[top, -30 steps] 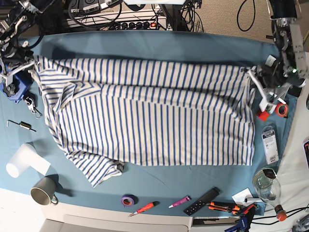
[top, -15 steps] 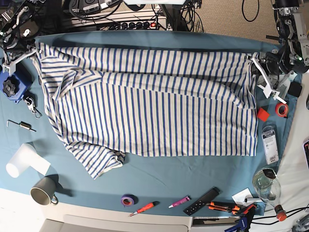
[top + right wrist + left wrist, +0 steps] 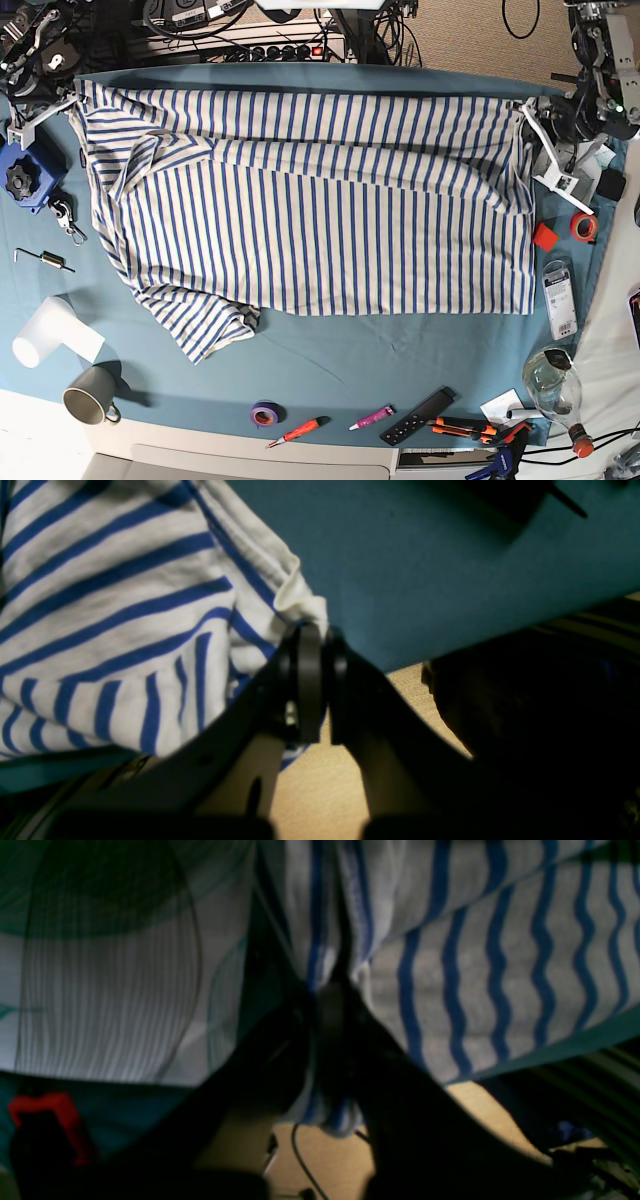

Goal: Fold the T-shirt properly
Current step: 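Pull the folded shirt back toward the robot with both grippers, then open both grippers and release the shirt edge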

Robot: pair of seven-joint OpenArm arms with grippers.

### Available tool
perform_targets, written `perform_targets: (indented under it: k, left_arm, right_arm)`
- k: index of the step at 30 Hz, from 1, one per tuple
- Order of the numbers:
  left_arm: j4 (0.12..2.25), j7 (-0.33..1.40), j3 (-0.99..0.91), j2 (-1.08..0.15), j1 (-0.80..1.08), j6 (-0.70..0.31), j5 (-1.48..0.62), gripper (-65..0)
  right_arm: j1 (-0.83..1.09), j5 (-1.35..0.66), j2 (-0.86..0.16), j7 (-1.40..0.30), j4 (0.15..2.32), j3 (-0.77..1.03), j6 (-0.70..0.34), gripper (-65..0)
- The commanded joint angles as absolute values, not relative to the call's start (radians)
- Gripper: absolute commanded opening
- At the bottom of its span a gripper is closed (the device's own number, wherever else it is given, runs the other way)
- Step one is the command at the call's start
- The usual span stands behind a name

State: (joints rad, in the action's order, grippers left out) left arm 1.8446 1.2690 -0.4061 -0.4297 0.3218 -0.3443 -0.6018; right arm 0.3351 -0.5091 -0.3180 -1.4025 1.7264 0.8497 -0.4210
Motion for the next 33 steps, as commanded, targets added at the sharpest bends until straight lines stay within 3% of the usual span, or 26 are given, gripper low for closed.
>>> perform_targets:
  k: [1,11,13,15,17,24,33]
  left_arm:
    - [1.858,1.286,-0.416,-0.452,0.321,-0.334,-0.552,-65.0]
    - [1.858,1.270,-0.416,-0.452,0.321,-0.366,-0.554,-64.1]
    - [1.858,1.267,-0.416,-0.452,0.321,-0.368,-0.554,-53.6]
    - [1.858,1.256,-0.416,-0.452,0.321,-0.367,-0.554,-44.2]
    - [1.860,1.256,-0.416,-0.452,0.321,-0.366,-0.554,-39.1]
    - [1.930,1.256,-0.416,-0.452,0.321,-0.364,-0.549,-38.5]
    - [2.077,1.134,-0.416,-0.451,0.321,-0.328,-0.467,-38.5]
  right_arm:
    - [0.339,-0.470,-0.347,-1.396,1.743,0.859,-0.422,-65.0]
    - [0.347,-0.497,-0.347,-1.396,1.743,0.859,-0.423,-65.0]
    - [0.347,-0.524,-0.347,-1.396,1.743,0.859,-0.434,-65.0]
    - [0.347,-0.555,-0.347,-1.396,1.743,0.859,-0.448,-59.5]
    - [0.346,-0.584,-0.347,-1.396,1.743,0.859,-0.456,-53.1]
    - [0.346,-0.692,-0.349,-1.396,1.843,0.860,-0.463,-51.9]
    - [0.346,-0.589,-0.349,-1.304,2.061,0.860,-0.459,-51.9]
